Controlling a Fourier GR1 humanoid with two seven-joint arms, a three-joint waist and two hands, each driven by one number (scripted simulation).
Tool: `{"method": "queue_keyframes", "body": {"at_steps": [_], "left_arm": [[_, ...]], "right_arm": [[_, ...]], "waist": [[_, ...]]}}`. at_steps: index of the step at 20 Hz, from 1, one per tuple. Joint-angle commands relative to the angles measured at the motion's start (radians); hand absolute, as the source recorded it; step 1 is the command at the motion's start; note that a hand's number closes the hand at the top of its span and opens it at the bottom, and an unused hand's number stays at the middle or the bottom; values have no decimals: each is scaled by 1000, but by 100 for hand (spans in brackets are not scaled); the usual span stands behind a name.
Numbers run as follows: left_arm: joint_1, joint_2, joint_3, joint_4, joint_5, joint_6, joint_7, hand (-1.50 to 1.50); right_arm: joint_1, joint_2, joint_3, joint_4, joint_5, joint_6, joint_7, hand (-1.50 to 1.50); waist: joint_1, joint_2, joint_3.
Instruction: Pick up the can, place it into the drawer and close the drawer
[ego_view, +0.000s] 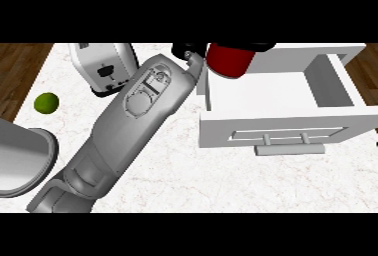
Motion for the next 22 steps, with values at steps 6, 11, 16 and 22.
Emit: {"method": "queue_keyframes", "body": {"at_steps": [6, 11, 16, 22], "left_arm": [[-176, -1, -32, 270, 131, 32, -102, 150], [-245, -1, -101, 346, 198, 65, -99, 150], [-278, -1, -151, 434, 250, 71, -144, 150], [-311, -1, -167, 550, 274, 39, -194, 150]], "right_arm": [[-47, -3, 3, 61, 18, -3, -7, -150], [-157, -34, 15, 42, 32, -43, 86, -150], [-142, -6, 33, 29, 50, -54, 75, -150], [-107, -33, -2, 40, -10, -3, 58, -150]], "waist": [[-13, 5, 1], [-21, 9, 1], [-41, 13, 1], [-52, 19, 2]]}}
